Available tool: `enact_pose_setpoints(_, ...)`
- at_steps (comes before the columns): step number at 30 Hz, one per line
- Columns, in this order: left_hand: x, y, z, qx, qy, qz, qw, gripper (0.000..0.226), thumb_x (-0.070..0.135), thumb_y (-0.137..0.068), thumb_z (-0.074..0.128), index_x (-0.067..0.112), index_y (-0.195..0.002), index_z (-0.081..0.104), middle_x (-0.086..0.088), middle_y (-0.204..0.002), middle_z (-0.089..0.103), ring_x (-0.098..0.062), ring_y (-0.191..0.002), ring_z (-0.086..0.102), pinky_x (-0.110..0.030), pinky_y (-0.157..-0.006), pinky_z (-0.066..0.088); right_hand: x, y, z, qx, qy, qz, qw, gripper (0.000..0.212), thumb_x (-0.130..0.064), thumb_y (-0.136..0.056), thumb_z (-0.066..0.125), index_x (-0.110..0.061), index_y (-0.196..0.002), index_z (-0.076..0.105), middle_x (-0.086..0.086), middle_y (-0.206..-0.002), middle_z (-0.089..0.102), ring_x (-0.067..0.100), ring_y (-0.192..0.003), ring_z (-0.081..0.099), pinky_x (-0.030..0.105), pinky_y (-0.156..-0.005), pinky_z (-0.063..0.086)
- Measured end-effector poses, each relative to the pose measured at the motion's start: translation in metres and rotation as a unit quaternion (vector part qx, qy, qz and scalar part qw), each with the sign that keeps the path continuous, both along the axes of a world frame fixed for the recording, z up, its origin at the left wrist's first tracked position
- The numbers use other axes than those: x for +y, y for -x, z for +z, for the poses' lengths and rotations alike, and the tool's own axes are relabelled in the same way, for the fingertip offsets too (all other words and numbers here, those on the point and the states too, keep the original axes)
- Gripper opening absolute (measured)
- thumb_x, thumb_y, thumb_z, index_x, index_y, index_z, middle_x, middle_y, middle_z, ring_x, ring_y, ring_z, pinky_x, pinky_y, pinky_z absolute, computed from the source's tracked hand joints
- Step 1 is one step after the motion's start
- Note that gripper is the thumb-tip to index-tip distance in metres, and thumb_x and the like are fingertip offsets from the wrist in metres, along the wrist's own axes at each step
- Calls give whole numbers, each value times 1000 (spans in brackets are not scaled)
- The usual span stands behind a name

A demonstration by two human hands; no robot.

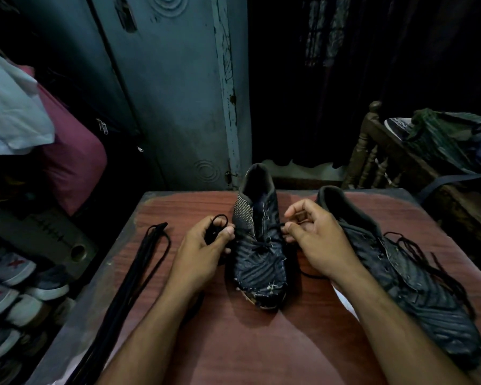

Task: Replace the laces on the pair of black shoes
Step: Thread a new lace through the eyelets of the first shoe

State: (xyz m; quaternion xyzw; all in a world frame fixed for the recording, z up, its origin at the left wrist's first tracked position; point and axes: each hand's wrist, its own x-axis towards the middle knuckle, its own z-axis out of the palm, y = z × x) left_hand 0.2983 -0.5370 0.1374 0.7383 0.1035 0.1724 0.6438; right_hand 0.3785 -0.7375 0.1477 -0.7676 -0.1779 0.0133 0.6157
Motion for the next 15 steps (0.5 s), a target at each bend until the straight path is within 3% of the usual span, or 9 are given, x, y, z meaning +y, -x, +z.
enact_pose_setpoints(3, 5, 5, 0, 3, -29, -8, 1000, 16, 24, -98, 68, 13, -86, 67, -2, -77, 66, -14, -71, 59, -35, -65, 50, 1, -1, -3, -58, 64, -19, 996, 32, -4, -88, 65, -35, -88, 61, -2, -78, 67, 25, -72, 66, 42, -74, 56)
enact_pose_setpoints(5, 8, 13, 0, 12, -76, -5, 997, 28, 36, -94, 69, 11, -85, 60, -2, -72, 57, -16, -67, 53, -39, -62, 43, 0, 1, -2, -78, 75, -24, 994, 27, -5, -88, 65, -32, -89, 61, -4, -78, 66, 18, -69, 64, 34, -68, 53)
enact_pose_setpoints(8, 7, 28, 3, 16, -83, 17, 996, 21, 26, -95, 71, 15, -83, 58, 3, -69, 54, -12, -63, 50, -32, -58, 41, 0, 6, 2, -111, 109, -38, 987, 23, -6, -87, 64, -29, -88, 61, -6, -82, 63, 12, -67, 58, 27, -64, 46)
enact_pose_setpoints(11, 1, 47, 14, 20, -67, 40, 997, 8, 15, -96, 70, 19, -89, 67, -4, -73, 61, -13, -66, 58, -38, -62, 53, 0, 10, 7, -140, 121, -45, 982, 23, -6, -83, 64, -28, -88, 60, -6, -84, 58, 8, -72, 56, 26, -69, 46)
enact_pose_setpoints(13, -1, 62, 20, 49, -48, 49, 996, 5, 13, -97, 68, 16, -93, 69, -7, -72, 59, -9, -61, 56, -26, -57, 49, 1, 12, 8, -169, 119, -51, 977, 21, -5, -82, 65, -24, -89, 61, -7, -87, 55, 8, -77, 56, 26, -74, 47)
enact_pose_setpoints(15, 4, 75, 24, 93, -133, 41, 986, 1, 24, -94, 72, 24, -94, 73, -3, -68, 61, -7, -57, 55, -22, -55, 44, 4, 15, 8, -193, 114, -53, 973, 19, -6, -83, 66, -22, -90, 61, -8, -91, 54, 11, -83, 57, 26, -79, 46)
